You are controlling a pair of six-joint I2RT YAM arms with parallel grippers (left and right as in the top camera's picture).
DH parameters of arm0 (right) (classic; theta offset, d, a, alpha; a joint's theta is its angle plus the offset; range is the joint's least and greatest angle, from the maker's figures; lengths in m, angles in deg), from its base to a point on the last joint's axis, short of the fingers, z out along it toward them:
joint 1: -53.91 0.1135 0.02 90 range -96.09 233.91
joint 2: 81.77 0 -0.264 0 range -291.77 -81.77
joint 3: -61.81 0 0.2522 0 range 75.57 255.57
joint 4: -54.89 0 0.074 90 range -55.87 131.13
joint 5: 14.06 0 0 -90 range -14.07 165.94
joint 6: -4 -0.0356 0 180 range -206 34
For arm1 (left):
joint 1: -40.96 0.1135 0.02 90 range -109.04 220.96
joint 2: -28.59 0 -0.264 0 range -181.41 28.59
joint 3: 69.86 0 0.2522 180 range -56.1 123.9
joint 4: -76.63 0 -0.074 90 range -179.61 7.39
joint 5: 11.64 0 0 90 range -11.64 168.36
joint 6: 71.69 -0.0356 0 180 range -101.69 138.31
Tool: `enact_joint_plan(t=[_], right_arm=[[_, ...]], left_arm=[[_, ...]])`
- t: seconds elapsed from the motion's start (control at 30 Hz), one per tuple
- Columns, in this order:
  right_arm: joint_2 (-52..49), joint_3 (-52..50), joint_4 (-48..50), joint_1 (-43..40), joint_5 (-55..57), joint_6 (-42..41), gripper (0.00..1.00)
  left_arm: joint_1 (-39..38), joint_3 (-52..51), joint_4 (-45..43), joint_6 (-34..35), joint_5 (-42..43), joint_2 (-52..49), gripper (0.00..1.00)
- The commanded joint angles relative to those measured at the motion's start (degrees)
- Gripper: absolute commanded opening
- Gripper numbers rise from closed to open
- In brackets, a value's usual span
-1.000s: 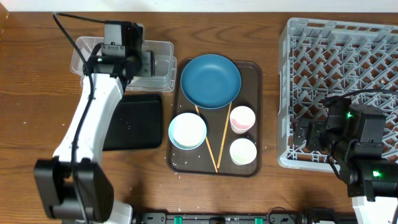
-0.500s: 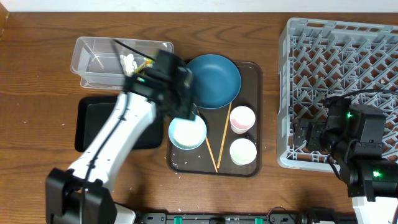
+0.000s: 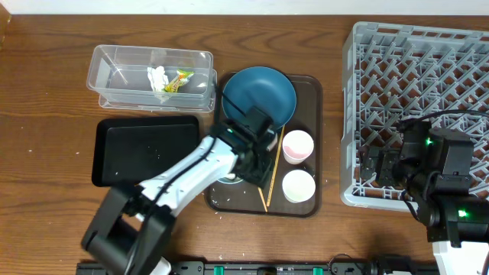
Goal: Sort waste into correct bins and load items into the dishwasher rack
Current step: 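Grasp the light blue rice bowl rim with left gripper, then tip the bowl over the black tray to pour out the rice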
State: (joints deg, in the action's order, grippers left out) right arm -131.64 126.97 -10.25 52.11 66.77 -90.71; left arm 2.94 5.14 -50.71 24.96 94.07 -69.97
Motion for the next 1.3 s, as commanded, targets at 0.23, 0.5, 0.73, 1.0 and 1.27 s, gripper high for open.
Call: enact_joint_plan(t=[0.23,0.5,0.73,1.0,1.27], right_arm=[[0.20,1.09,-0.50,0.85,-0.07,0.94,0.99],[0.20,1.09,-0.61,0.85,-0.04,0.94,0.99],[0.20,1.09,-0.76,0.85,-0.07,0.92,0.99],[0.20,1.09,-0.96,0.85,-0.07,0.92,0.99],[0.20,1.09,-1.60,0.85,-0.04,0.94,0.99]], left_arm=[[-0.52,0.02,-0.13,0.09,-8.92,-2.36,0.13],[0.07,3.96,3.58,0.09,-8.94,2.58,0.06],[5.79,5.14,7.65,0.11,-8.92,11.69,0.06],[23.61,5.11,9.25,-3.67,5.79,17.42,0.06],[47.30,2.29,9.31,-14.10,40.39,13.49,0.06]])
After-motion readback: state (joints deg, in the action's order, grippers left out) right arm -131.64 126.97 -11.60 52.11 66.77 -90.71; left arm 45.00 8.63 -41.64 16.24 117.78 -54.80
